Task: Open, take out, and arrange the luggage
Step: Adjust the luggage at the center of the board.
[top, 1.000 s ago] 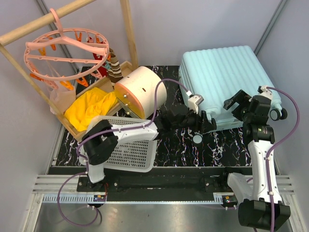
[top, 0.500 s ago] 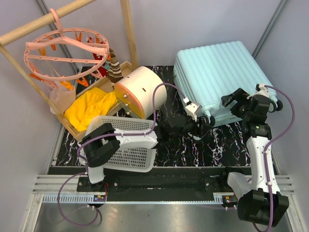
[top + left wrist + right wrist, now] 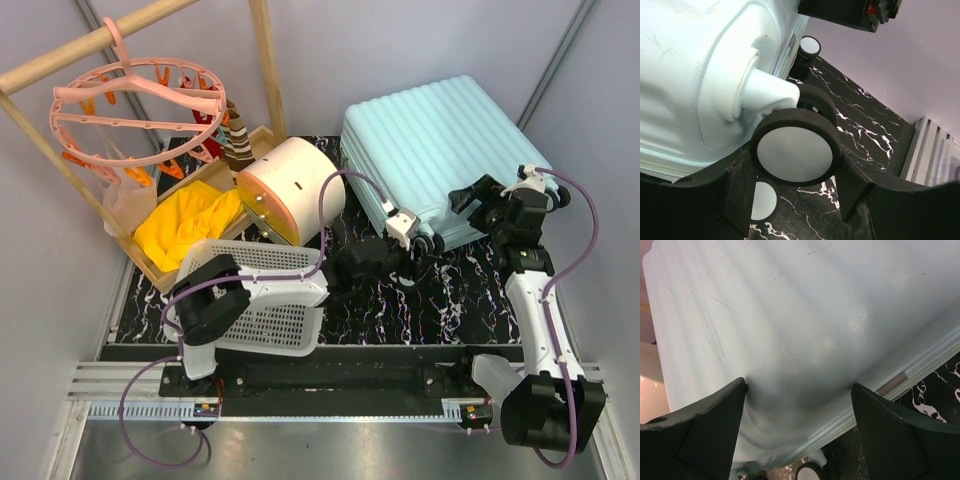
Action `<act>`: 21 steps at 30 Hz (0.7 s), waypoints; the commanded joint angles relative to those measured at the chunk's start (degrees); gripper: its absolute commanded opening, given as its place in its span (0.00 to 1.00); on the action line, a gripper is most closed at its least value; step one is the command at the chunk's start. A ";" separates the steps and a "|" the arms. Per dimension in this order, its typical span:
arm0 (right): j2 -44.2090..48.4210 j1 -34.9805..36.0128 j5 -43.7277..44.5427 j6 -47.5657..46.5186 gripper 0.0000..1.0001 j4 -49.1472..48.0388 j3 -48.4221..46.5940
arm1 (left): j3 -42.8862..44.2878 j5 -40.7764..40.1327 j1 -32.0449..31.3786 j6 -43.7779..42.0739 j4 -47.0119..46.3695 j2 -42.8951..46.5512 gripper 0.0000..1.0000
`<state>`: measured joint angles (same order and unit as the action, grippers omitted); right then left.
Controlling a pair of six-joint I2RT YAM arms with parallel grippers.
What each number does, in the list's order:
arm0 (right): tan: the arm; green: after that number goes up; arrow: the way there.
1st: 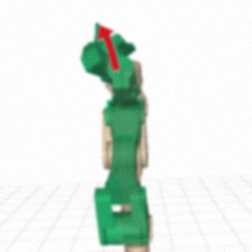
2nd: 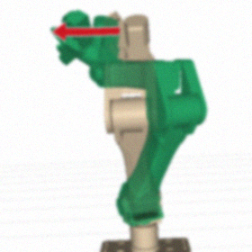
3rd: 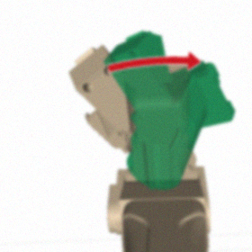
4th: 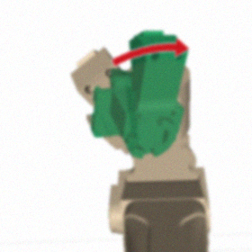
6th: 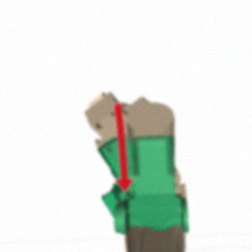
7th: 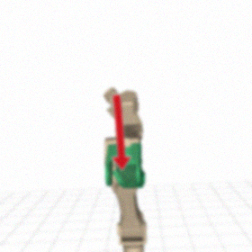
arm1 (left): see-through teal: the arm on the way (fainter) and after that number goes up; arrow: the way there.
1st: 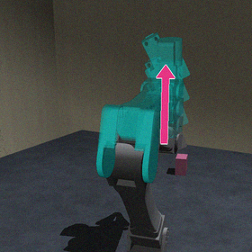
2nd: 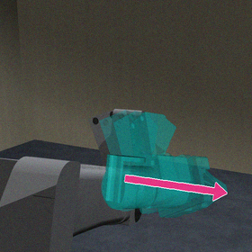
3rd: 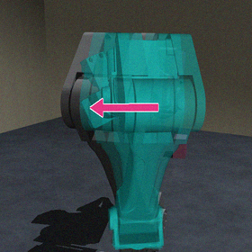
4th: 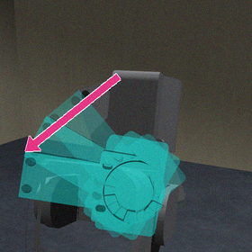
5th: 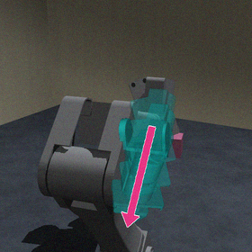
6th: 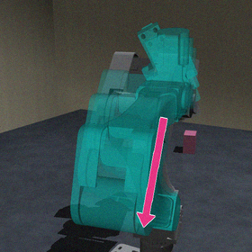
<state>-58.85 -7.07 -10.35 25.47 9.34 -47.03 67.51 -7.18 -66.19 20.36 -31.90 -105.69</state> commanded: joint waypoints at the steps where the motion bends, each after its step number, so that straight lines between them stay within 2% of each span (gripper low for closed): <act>1: -0.23 4.00 4.00 -4.73 0.88 14.02 1.42 | 6.58 18.50 -6.76 -0.32 -5.19 -1.88 0.00; 6: 10.92 3.99 13.32 -6.22 0.96 21.49 -3.68 | 14.57 22.12 -6.76 -2.08 -3.88 -6.36 0.00; 10: 13.85 3.99 11.76 -6.75 0.97 25.10 -5.97 | 18.54 23.96 -6.76 -2.25 -2.64 -7.78 0.00; 11: 13.85 3.99 10.80 -6.84 0.98 25.98 -6.49 | 18.19 23.79 -6.67 -2.25 -1.60 -7.26 0.04; 13: 13.85 4.08 8.07 -7.37 0.98 28.53 -7.20 | 14.53 23.53 -6.14 -2.43 -0.88 -3.58 0.30; 14: 14.63 4.08 7.89 -7.80 0.97 29.15 -7.12 | 12.58 23.18 -5.88 -2.95 -0.88 -1.82 0.59; 17: 17.35 4.00 8.24 -8.60 0.98 31.61 -6.85 | 4.41 19.41 -5.09 -5.06 0.43 7.14 0.83; 21: 20.09 4.08 7.10 -7.64 0.98 33.97 -8.60 | -2.54 16.50 -3.24 -6.65 4.82 17.52 0.95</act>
<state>-41.60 -3.46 -1.15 19.07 36.82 -52.31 68.71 8.88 -70.52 16.71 -25.10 -100.57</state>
